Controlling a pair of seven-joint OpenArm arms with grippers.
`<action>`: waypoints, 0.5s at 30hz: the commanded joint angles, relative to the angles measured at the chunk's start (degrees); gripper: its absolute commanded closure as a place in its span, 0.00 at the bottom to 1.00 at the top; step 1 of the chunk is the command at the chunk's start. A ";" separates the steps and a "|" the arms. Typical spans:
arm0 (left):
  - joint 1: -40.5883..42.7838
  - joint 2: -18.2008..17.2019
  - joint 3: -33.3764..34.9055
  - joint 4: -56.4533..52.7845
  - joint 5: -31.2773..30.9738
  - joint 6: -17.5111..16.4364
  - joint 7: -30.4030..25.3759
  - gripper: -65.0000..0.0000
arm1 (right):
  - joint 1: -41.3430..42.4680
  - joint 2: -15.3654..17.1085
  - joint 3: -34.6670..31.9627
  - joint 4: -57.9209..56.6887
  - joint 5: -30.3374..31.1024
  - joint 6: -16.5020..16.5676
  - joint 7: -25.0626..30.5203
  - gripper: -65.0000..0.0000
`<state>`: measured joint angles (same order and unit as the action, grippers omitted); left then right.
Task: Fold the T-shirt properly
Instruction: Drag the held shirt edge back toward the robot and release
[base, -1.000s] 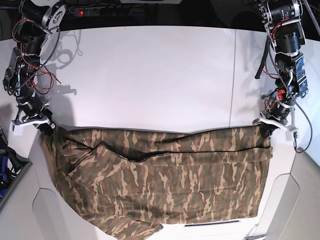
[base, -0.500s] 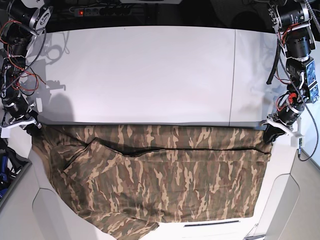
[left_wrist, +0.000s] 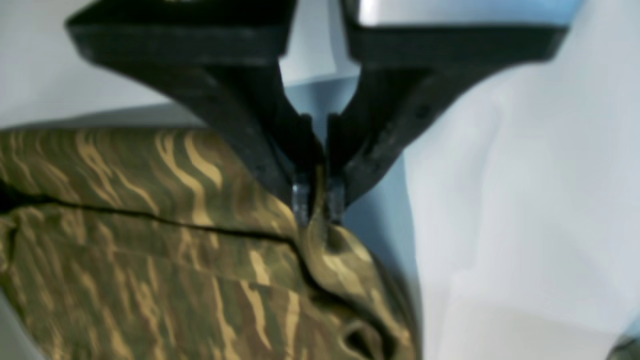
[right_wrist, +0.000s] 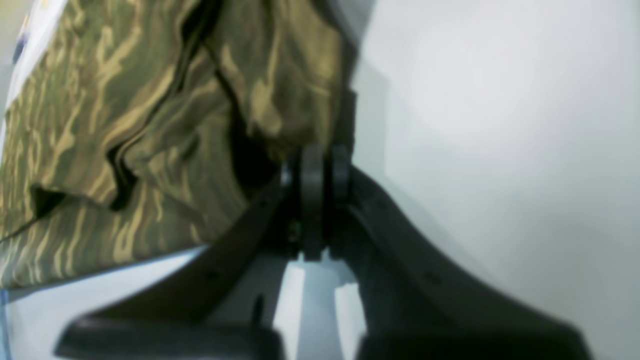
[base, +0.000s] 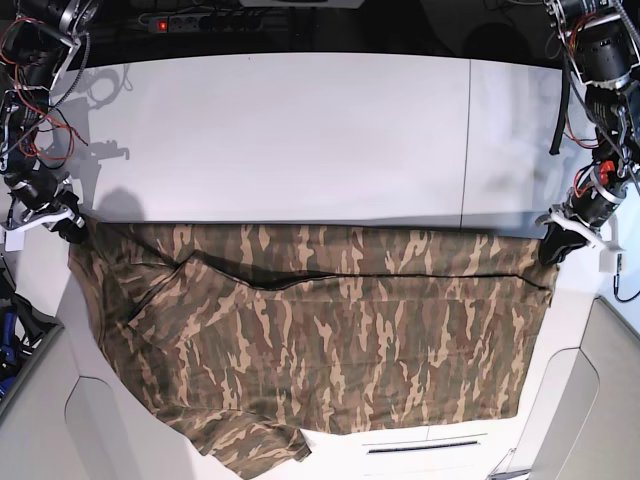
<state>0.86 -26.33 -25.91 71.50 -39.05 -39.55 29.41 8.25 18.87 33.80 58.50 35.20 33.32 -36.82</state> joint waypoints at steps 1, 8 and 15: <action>0.59 -1.31 -0.98 2.64 -1.27 -0.45 -1.29 1.00 | -0.31 1.27 0.26 2.89 1.55 0.55 0.57 1.00; 9.31 -1.31 -5.57 9.31 -3.78 -0.45 -1.03 1.00 | -9.51 1.29 0.28 15.76 3.43 0.52 -2.16 1.00; 17.00 -1.29 -7.98 15.65 -5.29 -0.45 -0.81 1.00 | -18.53 1.27 0.44 24.20 5.95 0.50 -2.73 1.00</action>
<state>18.13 -26.35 -33.32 86.32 -43.40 -39.72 30.00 -10.61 18.92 33.74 81.82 40.16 33.39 -40.69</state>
